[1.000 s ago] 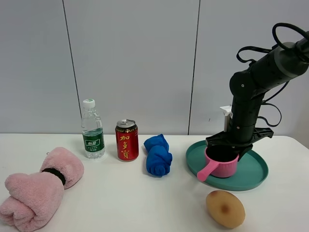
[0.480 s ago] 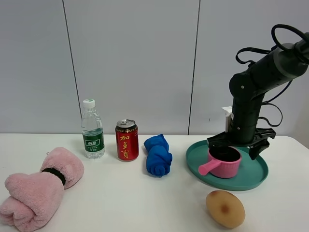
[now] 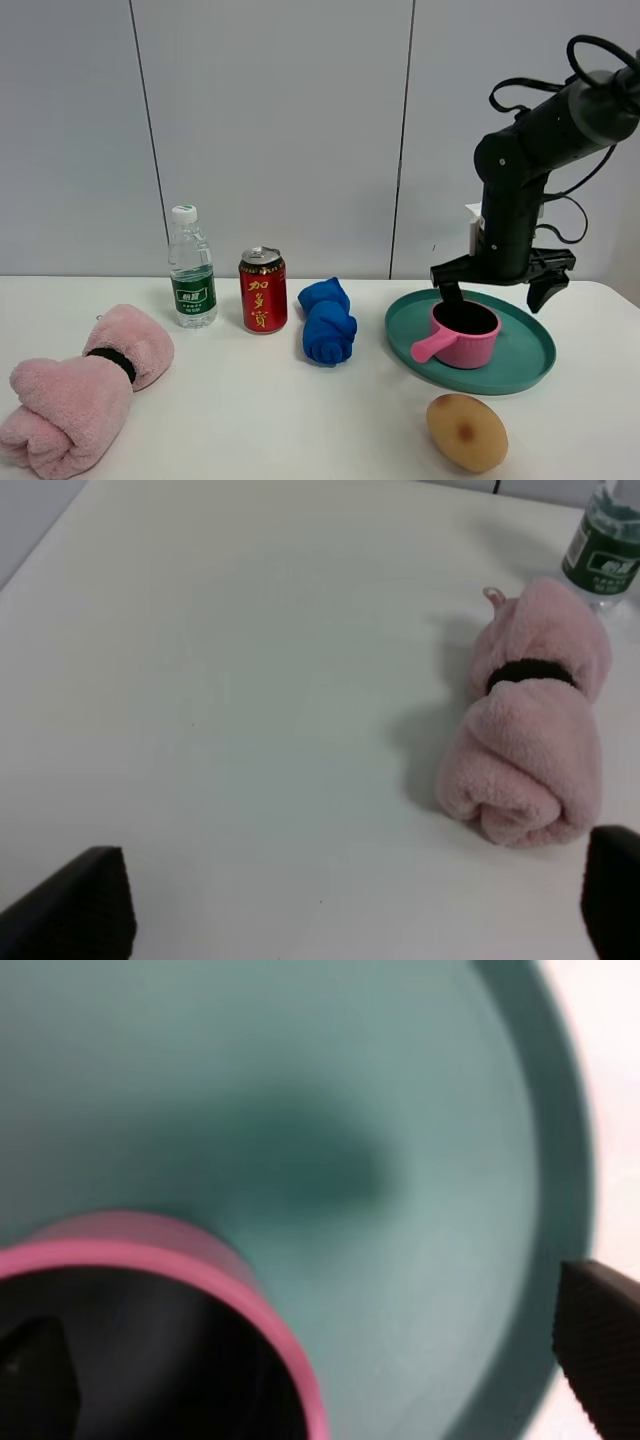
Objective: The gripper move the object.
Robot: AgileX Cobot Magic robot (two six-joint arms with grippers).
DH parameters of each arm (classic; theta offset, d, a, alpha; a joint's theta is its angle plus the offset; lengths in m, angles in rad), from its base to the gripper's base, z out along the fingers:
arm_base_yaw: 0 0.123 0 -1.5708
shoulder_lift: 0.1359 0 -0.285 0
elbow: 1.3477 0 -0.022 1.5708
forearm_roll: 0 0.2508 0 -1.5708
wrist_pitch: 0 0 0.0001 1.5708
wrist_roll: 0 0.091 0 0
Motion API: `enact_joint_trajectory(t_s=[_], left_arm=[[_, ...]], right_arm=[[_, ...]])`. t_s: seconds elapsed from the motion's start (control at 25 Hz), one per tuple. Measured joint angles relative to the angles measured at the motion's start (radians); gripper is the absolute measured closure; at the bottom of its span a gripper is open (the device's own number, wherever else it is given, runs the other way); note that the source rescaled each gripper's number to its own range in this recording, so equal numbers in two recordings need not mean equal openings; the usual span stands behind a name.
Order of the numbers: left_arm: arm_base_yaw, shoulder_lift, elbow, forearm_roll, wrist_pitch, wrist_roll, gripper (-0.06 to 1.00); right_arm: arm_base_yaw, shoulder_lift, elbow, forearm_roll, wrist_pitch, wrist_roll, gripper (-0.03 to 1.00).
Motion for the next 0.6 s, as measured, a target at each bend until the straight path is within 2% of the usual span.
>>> enact_joint_trajectory(t_s=[0.4,0.6], left_arm=[[0.000,0.000,0.000,0.000,0.000,0.000,-0.06],[0.000,0.000,0.000,0.000,0.000,0.000,-0.06]], right_arm=[[0.000,-0.202,-0.160,0.013,0.184,-0.151,0.00],[0.000,-0.394,-0.177,-0.070,0.198,-0.165,0.00]])
